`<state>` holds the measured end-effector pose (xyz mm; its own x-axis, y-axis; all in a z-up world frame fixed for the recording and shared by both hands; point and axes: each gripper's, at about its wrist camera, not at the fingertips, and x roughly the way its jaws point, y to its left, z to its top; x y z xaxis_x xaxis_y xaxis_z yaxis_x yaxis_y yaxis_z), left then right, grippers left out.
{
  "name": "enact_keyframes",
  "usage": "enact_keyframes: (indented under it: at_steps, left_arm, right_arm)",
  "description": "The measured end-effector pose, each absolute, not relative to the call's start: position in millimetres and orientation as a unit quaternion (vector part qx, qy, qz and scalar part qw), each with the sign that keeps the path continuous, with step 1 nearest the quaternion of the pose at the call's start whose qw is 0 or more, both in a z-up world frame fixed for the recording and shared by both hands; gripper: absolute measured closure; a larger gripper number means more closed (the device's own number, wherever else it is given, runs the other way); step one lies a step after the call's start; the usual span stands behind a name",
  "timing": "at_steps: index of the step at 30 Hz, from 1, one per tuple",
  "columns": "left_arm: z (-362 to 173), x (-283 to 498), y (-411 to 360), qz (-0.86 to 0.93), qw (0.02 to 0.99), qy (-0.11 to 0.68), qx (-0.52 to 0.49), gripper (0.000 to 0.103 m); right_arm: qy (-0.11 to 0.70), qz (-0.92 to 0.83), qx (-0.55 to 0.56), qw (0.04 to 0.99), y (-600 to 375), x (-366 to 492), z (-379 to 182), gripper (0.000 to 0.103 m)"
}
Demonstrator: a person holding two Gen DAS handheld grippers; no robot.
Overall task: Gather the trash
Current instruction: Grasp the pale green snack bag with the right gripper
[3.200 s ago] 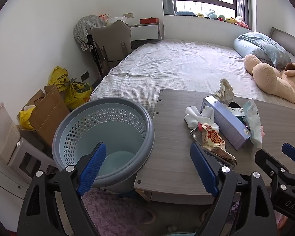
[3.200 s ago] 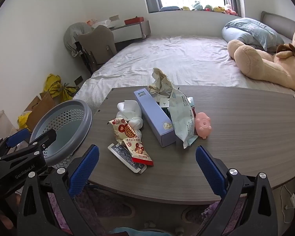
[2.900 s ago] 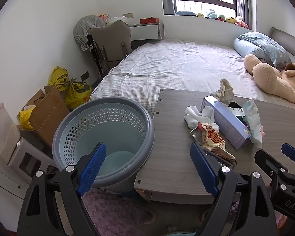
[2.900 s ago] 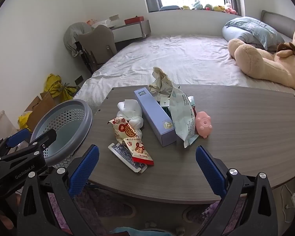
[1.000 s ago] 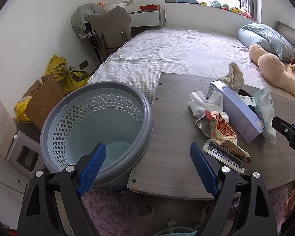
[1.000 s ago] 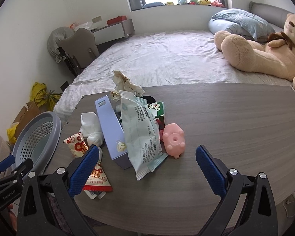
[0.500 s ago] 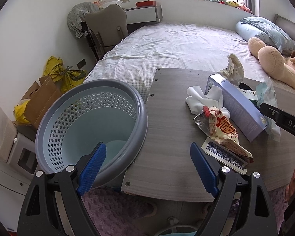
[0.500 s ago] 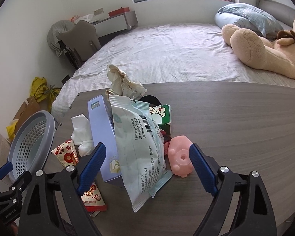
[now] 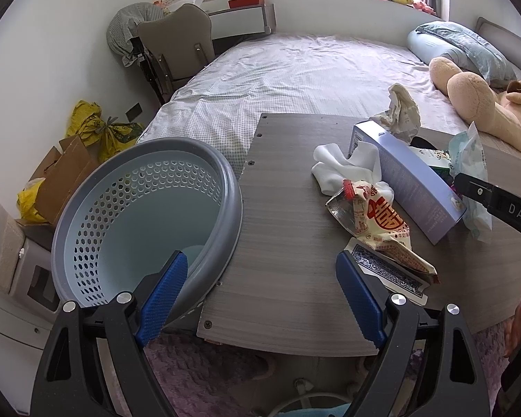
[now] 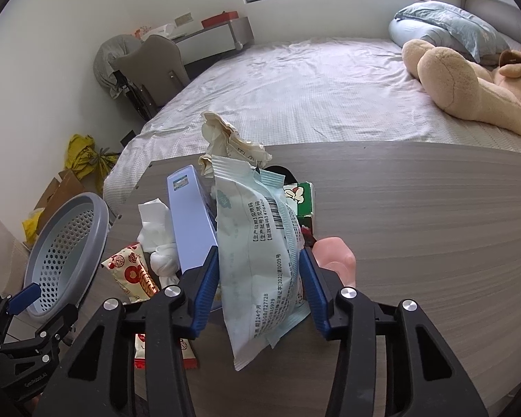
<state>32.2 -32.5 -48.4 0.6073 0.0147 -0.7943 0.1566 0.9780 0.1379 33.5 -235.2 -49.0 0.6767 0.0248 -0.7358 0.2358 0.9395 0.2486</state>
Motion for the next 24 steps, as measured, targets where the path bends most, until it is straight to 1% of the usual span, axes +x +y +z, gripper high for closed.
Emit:
enact_keyframes:
  at_steps: [11, 24]
  left_arm:
    - [-48.2, 36.1, -51.0, -0.071, 0.886, 0.450, 0.081, 0.020]
    - [-61.8, 47.0, -101.0, -0.101, 0.874, 0.469, 0.079, 0.020]
  right_arm:
    - [0.379, -0.066, 0.178, 0.906, -246.3, 1.8, -38.0, 0.059]
    - [0.370, -0.067, 0.196, 0.906, -260.4, -25.9, -45.0, 0.059]
